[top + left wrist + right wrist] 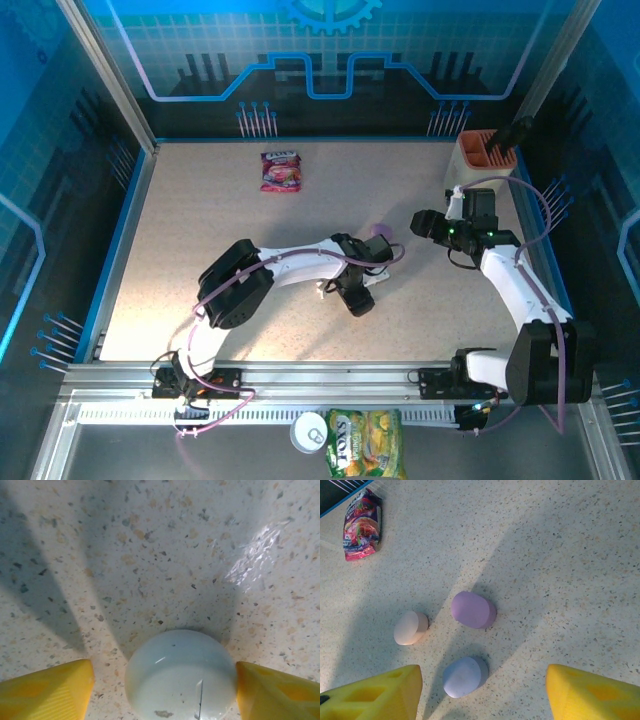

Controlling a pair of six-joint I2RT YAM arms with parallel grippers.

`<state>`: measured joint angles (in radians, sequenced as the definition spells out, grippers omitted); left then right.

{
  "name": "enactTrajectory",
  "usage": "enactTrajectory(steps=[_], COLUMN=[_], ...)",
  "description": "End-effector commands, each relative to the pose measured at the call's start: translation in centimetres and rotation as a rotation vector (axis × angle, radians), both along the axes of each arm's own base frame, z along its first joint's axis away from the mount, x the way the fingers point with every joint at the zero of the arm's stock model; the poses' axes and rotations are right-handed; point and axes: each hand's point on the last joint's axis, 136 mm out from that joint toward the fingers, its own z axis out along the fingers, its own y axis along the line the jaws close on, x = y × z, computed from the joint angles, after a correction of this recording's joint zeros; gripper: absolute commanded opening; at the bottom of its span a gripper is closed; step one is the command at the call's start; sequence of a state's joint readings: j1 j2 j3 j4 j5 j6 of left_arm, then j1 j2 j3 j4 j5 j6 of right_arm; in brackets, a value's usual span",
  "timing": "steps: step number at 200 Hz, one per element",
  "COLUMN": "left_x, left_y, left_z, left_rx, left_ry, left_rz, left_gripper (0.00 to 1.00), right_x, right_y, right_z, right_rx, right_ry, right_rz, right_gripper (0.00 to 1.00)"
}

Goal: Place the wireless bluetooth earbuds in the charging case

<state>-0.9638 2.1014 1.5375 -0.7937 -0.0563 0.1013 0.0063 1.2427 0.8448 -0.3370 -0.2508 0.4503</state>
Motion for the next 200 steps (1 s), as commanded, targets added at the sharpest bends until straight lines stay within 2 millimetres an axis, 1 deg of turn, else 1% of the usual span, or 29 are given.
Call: enactTrajectory(steps=[1, 16, 28, 41, 49, 78, 102, 127, 131, 132, 166, 179, 200], left_x=[-0.7, -0.7, -0.7, -0.7, -0.6, -0.2, 1.1, 2.5, 2.9, 3.0, 5.8, 6.8, 7.9], left_y=[0.1, 0.3, 0.5, 0.5, 0.5, 0.8, 0.9, 0.5, 0.4, 0.2, -0.4, -0.2, 0.4], left_z=[-0.7, -1.0, -1.1, -1.1, -1.1, -0.7, 0.7, 3.1, 3.7, 4.1, 9.3, 11.2, 13.8], left_rx=[0.046, 0.063, 0.068, 0.070, 0.069, 0.064, 0.007, -0.117, -0.145, -0.160, -0.443, -0.562, -0.739], left_ry=[0.028, 0.029, 0.028, 0.025, 0.024, -0.013, -0.084, -0.138, -0.151, -0.157, -0.215, -0.224, -0.216], left_rz=[-0.005, 0.000, 0.003, 0.011, 0.017, 0.051, 0.127, 0.212, 0.231, 0.234, 0.411, 0.490, 0.607], left_gripper=[0.69, 0.67, 0.57, 0.53, 0.49, 0.47, 0.47, 0.47, 0.47, 0.47, 0.47, 0.47, 0.46], right_x=[0.1, 0.0, 0.1, 0.0, 0.0, -0.3, -0.7, -1.3, -1.5, -1.5, -2.7, -3.2, -3.9], right_y=[-0.1, 0.0, 0.0, 0.0, 0.0, 0.2, 0.3, 0.8, 0.9, 1.0, 2.1, 2.7, 4.1], right_z=[-0.5, -0.5, -0.4, -0.3, -0.3, 0.1, 1.0, 2.6, 2.8, 2.9, 4.9, 5.6, 6.7], right_rx=[0.016, 0.018, 0.019, 0.022, 0.023, 0.032, 0.028, 0.023, 0.022, 0.021, -0.016, -0.037, -0.064], right_ry=[0.008, 0.008, 0.007, 0.004, 0.003, -0.010, -0.043, -0.120, -0.137, -0.142, -0.290, -0.338, -0.419], right_rz=[0.009, 0.012, 0.011, 0.011, 0.012, 0.016, 0.031, 0.058, 0.063, 0.064, 0.111, 0.134, 0.193], right_gripper=[0.66, 0.66, 0.66, 0.66, 0.66, 0.66, 0.66, 0.66, 0.66, 0.66, 0.66, 0.66, 0.67])
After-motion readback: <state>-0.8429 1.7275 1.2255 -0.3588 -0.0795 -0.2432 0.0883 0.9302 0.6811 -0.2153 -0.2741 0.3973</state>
